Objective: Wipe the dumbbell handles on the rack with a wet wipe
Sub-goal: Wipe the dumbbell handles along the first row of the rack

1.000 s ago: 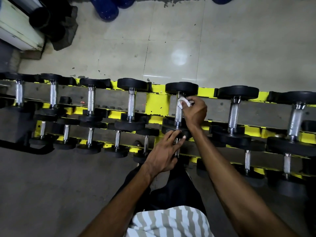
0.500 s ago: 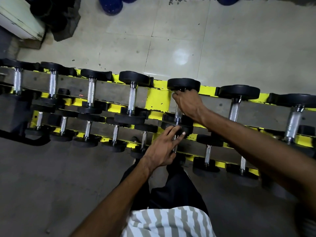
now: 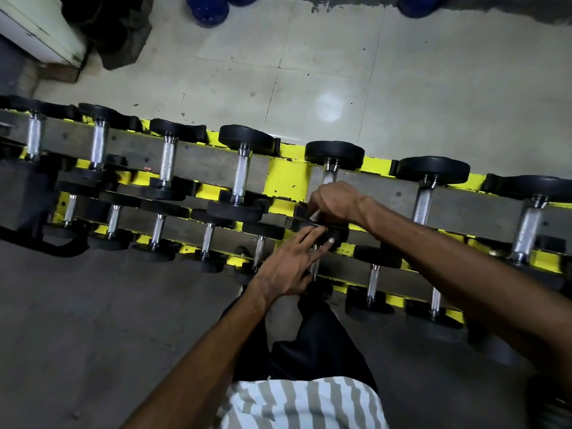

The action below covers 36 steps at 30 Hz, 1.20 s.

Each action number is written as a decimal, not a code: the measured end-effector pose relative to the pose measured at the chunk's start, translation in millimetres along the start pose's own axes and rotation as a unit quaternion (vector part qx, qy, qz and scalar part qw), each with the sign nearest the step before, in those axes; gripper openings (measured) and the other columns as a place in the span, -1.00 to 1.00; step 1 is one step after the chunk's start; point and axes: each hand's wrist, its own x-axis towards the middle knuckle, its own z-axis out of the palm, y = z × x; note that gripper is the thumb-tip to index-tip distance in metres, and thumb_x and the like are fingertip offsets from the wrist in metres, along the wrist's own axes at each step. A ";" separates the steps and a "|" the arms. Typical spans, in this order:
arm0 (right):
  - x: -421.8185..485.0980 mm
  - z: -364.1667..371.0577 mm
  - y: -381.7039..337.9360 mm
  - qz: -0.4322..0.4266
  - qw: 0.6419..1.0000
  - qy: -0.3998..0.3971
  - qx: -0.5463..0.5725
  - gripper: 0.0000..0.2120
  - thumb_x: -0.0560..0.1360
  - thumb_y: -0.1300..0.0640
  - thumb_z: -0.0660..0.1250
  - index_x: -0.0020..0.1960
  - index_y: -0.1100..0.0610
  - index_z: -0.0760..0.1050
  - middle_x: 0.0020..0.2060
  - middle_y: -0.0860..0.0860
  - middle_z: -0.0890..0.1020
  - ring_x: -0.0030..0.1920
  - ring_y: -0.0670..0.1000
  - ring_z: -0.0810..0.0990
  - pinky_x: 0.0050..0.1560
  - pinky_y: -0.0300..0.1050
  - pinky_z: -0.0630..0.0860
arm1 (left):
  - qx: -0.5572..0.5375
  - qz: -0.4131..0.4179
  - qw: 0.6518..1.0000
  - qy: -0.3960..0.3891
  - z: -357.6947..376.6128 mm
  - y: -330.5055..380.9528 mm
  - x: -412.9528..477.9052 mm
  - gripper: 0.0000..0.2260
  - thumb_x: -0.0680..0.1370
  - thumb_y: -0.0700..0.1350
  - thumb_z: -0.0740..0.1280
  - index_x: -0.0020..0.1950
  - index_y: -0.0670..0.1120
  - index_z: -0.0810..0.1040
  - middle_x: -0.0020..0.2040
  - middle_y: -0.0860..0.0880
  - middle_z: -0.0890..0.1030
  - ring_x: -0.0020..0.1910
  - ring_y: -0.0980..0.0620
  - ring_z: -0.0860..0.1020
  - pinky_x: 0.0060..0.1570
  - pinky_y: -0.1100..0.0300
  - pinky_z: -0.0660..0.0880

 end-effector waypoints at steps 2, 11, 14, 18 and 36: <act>-10.9 -3.8 0.1 -0.009 0.999 0.008 0.030 -0.85 0.45 -0.01 0.43 -0.02 -0.01 0.69 -0.26 0.04 0.61 -0.21 0.12 0.61 -0.23 -0.15 0.39 | -0.006 -0.002 1.000 -0.001 -0.6 0.1 -0.3 -0.17 0.38 -0.07 0.45 0.63 -0.06 0.23 0.58 -0.17 0.19 0.55 -0.16 0.17 0.32 -0.04 0.49; -49.5 21.3 -14.8 0.168 0.961 0.158 0.154 -0.79 0.31 0.17 0.52 -0.09 -0.05 0.73 -0.28 0.04 0.72 -0.27 0.08 0.66 -0.25 -0.14 0.51 | -0.016 -0.009 1.000 0.005 -1.2 3.3 -1.5 -0.18 0.38 -0.08 0.42 0.63 -0.07 0.23 0.57 -0.20 0.18 0.55 -0.18 0.15 0.35 -0.03 0.44; -53.5 22.0 -21.4 0.217 0.941 0.192 0.177 -0.79 0.30 0.21 0.55 -0.10 -0.01 0.74 -0.23 0.00 0.74 -0.21 0.06 0.71 -0.21 -0.19 0.55 | -0.018 -0.015 1.000 0.004 -1.5 4.8 -1.9 -0.17 0.38 -0.07 0.41 0.64 -0.05 0.22 0.58 -0.18 0.17 0.56 -0.17 0.15 0.32 -0.01 0.47; -48.9 32.1 -21.8 0.295 0.908 0.168 0.245 -0.86 0.38 0.07 0.49 -0.06 -0.02 0.72 -0.16 -0.07 0.74 -0.16 -0.02 0.70 -0.21 -0.23 0.53 | -0.022 -0.016 1.000 0.012 -1.4 6.5 -2.4 -0.18 0.37 -0.06 0.41 0.62 -0.07 0.26 0.58 -0.20 0.20 0.55 -0.18 0.18 0.35 -0.01 0.44; -3.4 51.8 20.4 0.403 0.731 -0.079 0.546 -0.76 0.46 0.33 0.23 -0.06 0.17 0.65 -0.17 0.07 0.65 -0.19 0.06 0.57 -0.21 -0.12 0.44 | -0.025 -0.029 0.999 -0.002 0.2 8.2 -1.4 -0.21 0.42 -0.01 0.37 0.64 -0.03 0.21 0.61 -0.16 0.14 0.57 -0.16 0.13 0.29 -0.01 0.48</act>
